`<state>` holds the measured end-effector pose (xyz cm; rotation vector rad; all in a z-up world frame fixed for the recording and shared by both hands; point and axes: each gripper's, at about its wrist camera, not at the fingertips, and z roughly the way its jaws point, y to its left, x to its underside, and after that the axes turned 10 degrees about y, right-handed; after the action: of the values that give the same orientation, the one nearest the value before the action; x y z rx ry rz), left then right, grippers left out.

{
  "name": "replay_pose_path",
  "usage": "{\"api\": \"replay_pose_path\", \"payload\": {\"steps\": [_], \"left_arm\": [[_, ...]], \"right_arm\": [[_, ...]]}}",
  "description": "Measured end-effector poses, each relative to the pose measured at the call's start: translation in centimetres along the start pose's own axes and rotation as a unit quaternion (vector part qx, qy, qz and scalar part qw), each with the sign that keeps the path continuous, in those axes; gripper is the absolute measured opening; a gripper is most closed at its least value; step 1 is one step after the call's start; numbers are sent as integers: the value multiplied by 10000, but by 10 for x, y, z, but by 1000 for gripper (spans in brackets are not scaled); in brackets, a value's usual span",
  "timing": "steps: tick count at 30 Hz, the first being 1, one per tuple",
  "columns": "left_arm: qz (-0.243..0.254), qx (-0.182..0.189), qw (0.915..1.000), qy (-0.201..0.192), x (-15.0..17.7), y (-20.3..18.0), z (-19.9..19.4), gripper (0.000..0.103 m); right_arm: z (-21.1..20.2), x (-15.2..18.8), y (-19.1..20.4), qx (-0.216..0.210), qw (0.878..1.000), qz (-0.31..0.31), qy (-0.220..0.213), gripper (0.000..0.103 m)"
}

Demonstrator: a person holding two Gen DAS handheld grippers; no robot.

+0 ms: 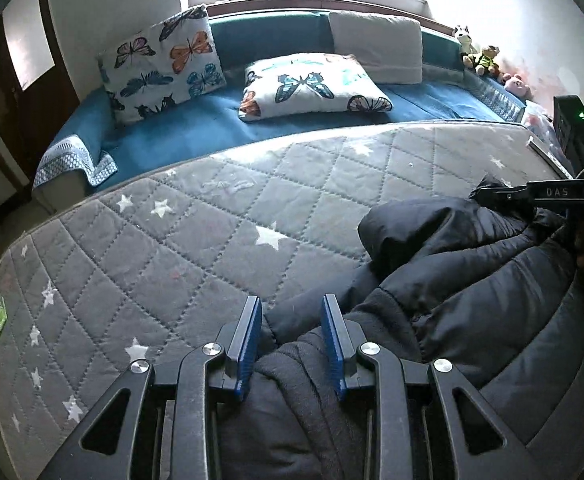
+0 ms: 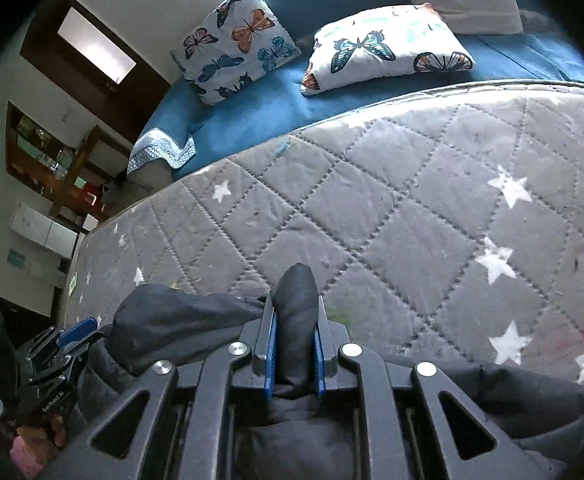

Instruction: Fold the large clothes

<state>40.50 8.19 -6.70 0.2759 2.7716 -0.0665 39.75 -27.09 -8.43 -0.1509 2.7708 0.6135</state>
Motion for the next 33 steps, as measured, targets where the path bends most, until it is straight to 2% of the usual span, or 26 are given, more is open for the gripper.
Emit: {"api": "replay_pose_path", "payload": {"steps": [5, 11, 15, 20, 24, 27, 33], "left_arm": [[42, -252, 9997, -46, 2, -7, 11, 33], [-49, -329, 9994, -62, 4, -9, 18, 35], [-121, -251, 9996, -44, 4, -7, 20, 35], [-182, -138, 9997, -12, 3, -5, 21, 36], [-236, -143, 9996, 20, 3, -1, 17, 41], [-189, -368, 9991, -14, 4, -6, 10, 45], [-15, -750, 9971, -90, 5, -16, -19, 45]], "right_arm": [[2, 0, -1, 27, 9999, -8, -134, 17], [7, -5, -5, -57, 9997, 12, -238, 17], [9, -6, -14, -339, 9990, 99, -285, 17], [9, -7, -14, -404, 9988, 96, -266, 21], [3, -9, -7, -117, 9996, 60, -236, 33], [-10, -8, -1, 4, 9993, 71, -366, 33], [-52, 1, 16, 347, 9973, -69, -642, 33]]}}
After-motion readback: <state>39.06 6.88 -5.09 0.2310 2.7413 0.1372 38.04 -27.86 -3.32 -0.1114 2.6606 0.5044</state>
